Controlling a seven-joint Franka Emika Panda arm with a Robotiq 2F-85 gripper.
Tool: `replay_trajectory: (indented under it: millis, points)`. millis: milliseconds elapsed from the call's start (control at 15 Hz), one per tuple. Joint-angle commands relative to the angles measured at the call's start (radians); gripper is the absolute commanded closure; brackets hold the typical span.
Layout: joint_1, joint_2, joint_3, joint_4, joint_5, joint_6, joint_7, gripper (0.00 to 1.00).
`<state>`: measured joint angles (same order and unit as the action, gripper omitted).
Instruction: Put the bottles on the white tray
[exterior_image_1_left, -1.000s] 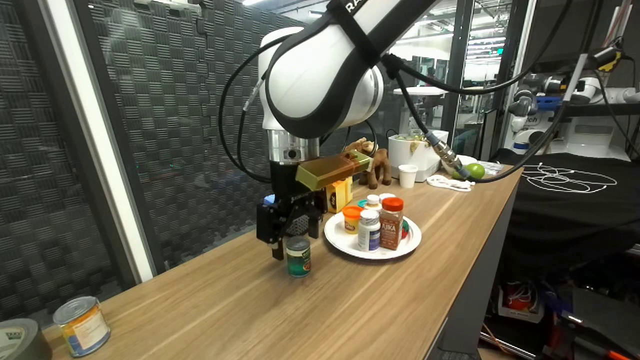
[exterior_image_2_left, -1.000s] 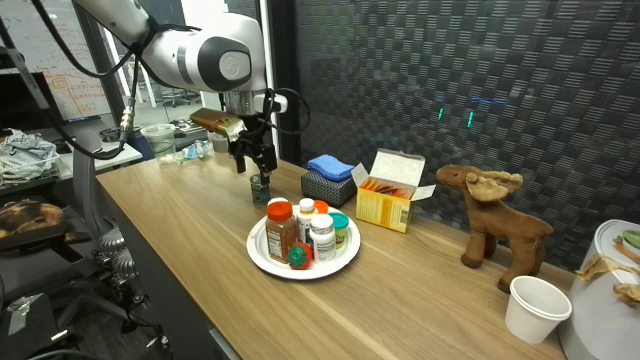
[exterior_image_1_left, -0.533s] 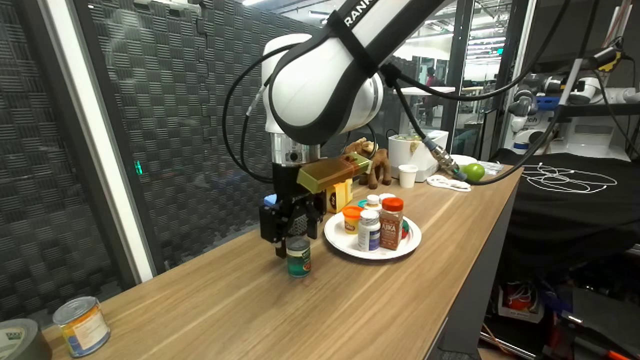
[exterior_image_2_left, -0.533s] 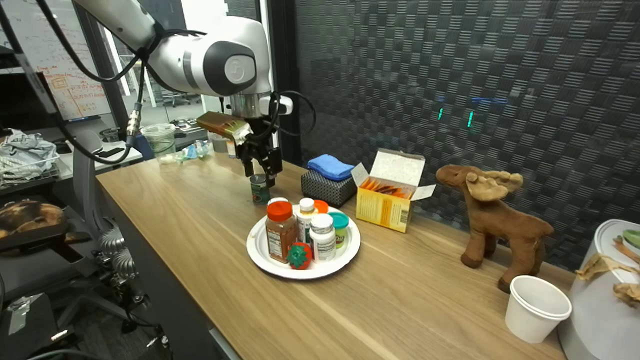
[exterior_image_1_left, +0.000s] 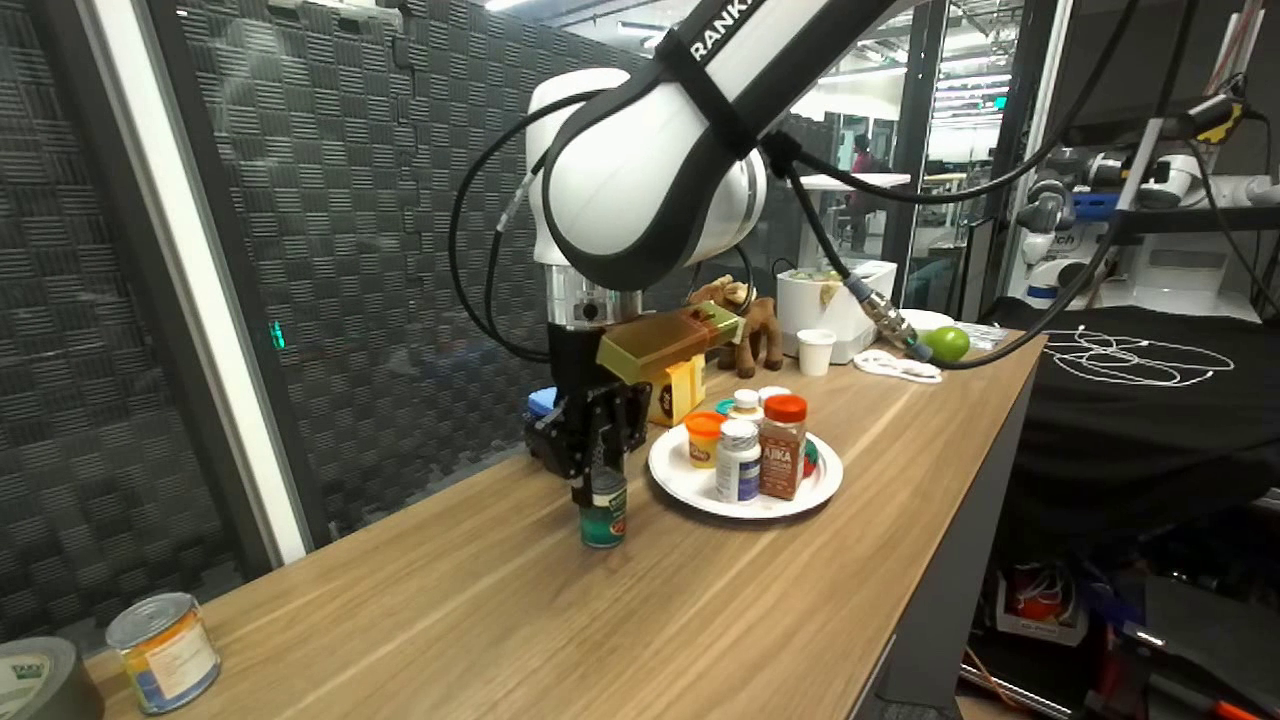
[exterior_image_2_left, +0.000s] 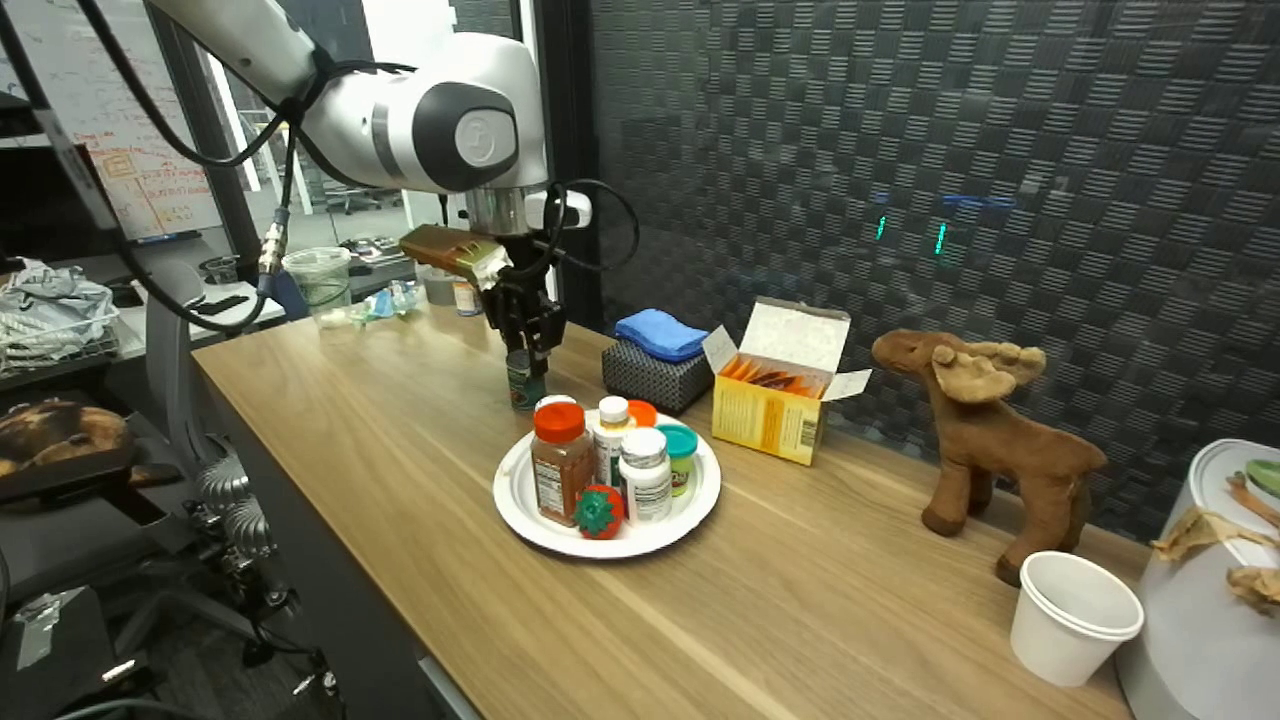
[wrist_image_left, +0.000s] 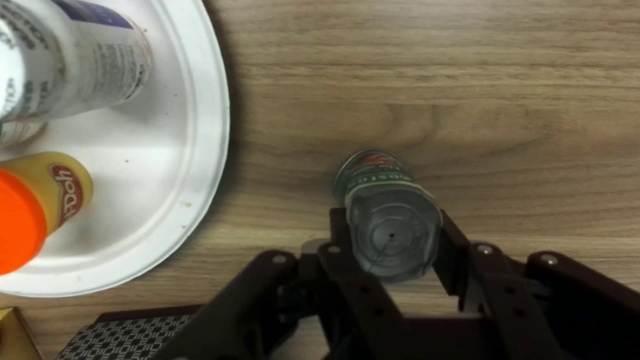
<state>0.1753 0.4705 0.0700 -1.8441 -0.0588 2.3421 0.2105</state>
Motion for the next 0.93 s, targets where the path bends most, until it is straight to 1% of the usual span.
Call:
replay_trajectory:
  millis: [0, 200, 400, 867]
  points:
    - [0.004, -0.041, -0.026, 0.005, -0.008, -0.033, 0.032, 0.83]
    - [0.008, -0.080, -0.071, -0.005, -0.056, -0.020, 0.076, 0.83]
    - [-0.003, -0.100, -0.101, -0.006, -0.085, -0.017, 0.113, 0.83]
    - [-0.027, -0.104, -0.132, -0.028, -0.087, -0.031, 0.147, 0.83]
